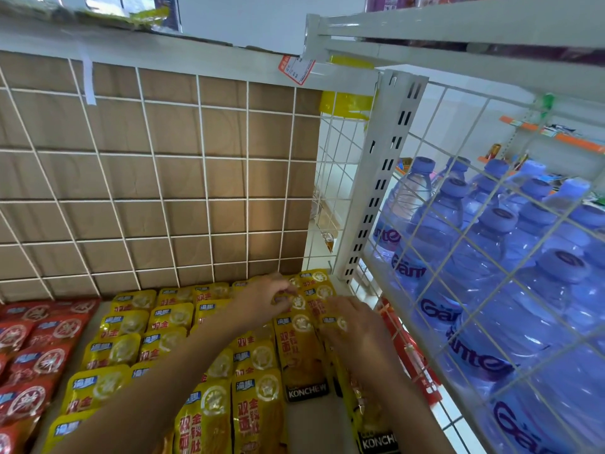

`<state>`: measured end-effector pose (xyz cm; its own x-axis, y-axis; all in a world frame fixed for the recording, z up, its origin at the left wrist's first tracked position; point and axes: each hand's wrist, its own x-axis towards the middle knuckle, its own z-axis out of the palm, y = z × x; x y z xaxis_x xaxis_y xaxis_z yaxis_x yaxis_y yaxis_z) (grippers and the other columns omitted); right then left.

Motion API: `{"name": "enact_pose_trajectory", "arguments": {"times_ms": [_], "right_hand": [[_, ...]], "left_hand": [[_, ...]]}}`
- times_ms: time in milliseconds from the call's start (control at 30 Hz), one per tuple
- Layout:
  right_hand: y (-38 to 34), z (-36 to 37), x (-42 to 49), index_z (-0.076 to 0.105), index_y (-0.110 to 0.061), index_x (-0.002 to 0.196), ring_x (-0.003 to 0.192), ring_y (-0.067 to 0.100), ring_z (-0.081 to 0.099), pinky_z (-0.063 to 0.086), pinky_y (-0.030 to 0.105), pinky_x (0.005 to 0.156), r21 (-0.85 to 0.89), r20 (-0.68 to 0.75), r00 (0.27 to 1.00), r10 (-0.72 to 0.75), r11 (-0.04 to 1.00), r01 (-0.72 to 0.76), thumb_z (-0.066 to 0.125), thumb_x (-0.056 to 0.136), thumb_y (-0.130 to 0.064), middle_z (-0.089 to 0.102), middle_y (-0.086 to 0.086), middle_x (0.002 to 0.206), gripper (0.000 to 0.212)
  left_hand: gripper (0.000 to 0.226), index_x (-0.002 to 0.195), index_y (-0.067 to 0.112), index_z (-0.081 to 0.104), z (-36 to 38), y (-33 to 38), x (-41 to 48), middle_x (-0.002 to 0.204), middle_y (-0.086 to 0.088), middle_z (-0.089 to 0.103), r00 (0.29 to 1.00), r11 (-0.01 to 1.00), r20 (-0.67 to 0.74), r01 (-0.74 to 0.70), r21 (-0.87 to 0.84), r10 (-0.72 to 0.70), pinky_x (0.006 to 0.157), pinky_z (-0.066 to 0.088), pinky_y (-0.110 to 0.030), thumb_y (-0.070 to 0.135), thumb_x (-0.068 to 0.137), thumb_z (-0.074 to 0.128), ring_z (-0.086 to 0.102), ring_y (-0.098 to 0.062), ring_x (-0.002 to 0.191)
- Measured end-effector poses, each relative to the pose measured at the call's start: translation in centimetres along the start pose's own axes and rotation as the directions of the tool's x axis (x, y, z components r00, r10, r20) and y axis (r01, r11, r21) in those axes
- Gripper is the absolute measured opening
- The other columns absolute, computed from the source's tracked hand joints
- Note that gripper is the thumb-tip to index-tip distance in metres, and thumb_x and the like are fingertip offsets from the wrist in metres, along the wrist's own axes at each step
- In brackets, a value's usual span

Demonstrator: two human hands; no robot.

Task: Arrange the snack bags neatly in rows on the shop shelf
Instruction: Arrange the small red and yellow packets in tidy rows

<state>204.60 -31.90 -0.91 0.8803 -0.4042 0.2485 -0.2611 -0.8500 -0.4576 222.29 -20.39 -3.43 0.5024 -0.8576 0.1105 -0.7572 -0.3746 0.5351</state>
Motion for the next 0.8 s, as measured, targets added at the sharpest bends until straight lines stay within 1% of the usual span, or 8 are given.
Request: {"name": "enact_pose_trajectory", "arguments": {"times_ms": [67,167,233,300,400,500,700,800], "right_hand": [[0.6,-1.0,-1.1,0.052,-0.027,0.127,0.118,0.013,0.047,0.035,0.025,0.093,0.033,-0.048,0.995,0.091,0.995,-0.09,0.056,0.09,-0.034,0.053,-0.009,0.127,0.038],[1.7,-1.8,-2.6,0.049,-0.029,0.129,0.123,0.011,0.043,0.033,0.024,0.098,0.009,-0.062,0.972,0.228,0.974,-0.228,0.055,0.09,-0.036,0.049,-0.01,0.133,0.04],[2.1,-1.9,-3.4,0.049,-0.026,0.13,0.121,0.012,0.046,0.035,0.025,0.096,0.002,-0.049,0.957,0.287,0.958,-0.288,0.056,0.089,-0.036,0.051,-0.006,0.132,0.043],[2.5,-1.7,-4.1,0.048,-0.024,0.131,0.118,0.013,0.048,0.037,0.025,0.093,-0.015,-0.019,0.941,0.337,0.941,-0.337,0.059,0.086,-0.04,0.052,-0.004,0.13,0.049],[2.9,-1.3,-5.0,0.048,-0.026,0.13,0.114,0.012,0.051,0.041,0.027,0.091,-0.004,0.034,0.922,0.386,0.923,-0.386,0.066,0.076,-0.052,0.054,-0.006,0.126,0.062],[2.6,-1.2,-5.5,0.049,-0.034,0.125,0.111,0.01,0.051,0.043,0.026,0.085,-0.03,0.075,0.917,0.391,0.92,-0.39,0.066,0.073,-0.058,0.055,-0.011,0.12,0.06],[2.5,-0.5,-6.1,0.048,-0.028,0.128,0.12,0.012,0.045,0.038,0.027,0.095,0.054,0.001,0.926,0.376,0.925,-0.376,0.07,0.074,-0.049,0.049,-0.009,0.128,0.062],[2.4,-0.4,-6.3,0.054,-0.024,0.12,0.117,0.013,0.045,0.035,0.025,0.091,0.112,-0.074,0.93,0.359,0.93,-0.35,0.074,0.074,-0.038,0.051,-0.007,0.121,0.052]], "left_hand": [[0.037,0.124,0.024,0.055,0.2,1.0,-0.9,0.13,0.004,0.049,0.996,0.996,0.079,-0.053,0.072,0.047,0.099,0.035,-0.028,0.04,0.091,0.054,0.044,-0.013,0.121],[0.062,0.14,0.026,0.036,0.5,2.4,-2.2,0.146,0.008,0.031,0.977,0.968,0.211,-0.089,0.236,0.038,0.11,0.021,-0.034,0.052,0.087,0.053,0.024,-0.014,0.136],[0.076,0.145,0.025,0.025,0.8,2.9,-2.7,0.151,0.009,0.021,0.965,0.947,0.261,-0.088,0.309,0.004,0.113,0.013,-0.037,0.058,0.083,0.053,0.014,-0.014,0.139],[0.082,0.146,0.025,0.022,1.2,3.0,-3.1,0.152,0.009,0.018,0.96,0.938,0.279,-0.093,0.333,-0.004,0.114,0.01,-0.037,0.061,0.081,0.054,0.011,-0.015,0.141],[0.08,0.147,0.024,0.022,1.6,3.1,-3.6,0.153,0.009,0.017,0.957,0.934,0.289,-0.109,0.34,0.006,0.114,0.007,-0.036,0.054,0.082,0.058,0.01,-0.014,0.141],[0.08,0.146,0.025,0.022,1.6,3.2,-3.8,0.153,0.011,0.015,0.959,0.934,0.282,-0.115,0.338,0.016,0.113,0.008,-0.035,0.052,0.081,0.06,0.01,-0.012,0.141],[0.081,0.146,0.027,0.022,1.7,3.2,-3.9,0.154,0.01,0.014,0.959,0.943,0.282,-0.106,0.316,0.014,0.113,0.01,-0.036,0.053,0.08,0.062,0.01,-0.013,0.141],[0.075,0.145,0.029,0.025,1.6,3.3,-4.2,0.154,0.01,0.014,0.963,0.963,0.268,-0.087,0.257,0.016,0.114,0.009,-0.038,0.05,0.082,0.061,0.012,-0.013,0.141]]}}
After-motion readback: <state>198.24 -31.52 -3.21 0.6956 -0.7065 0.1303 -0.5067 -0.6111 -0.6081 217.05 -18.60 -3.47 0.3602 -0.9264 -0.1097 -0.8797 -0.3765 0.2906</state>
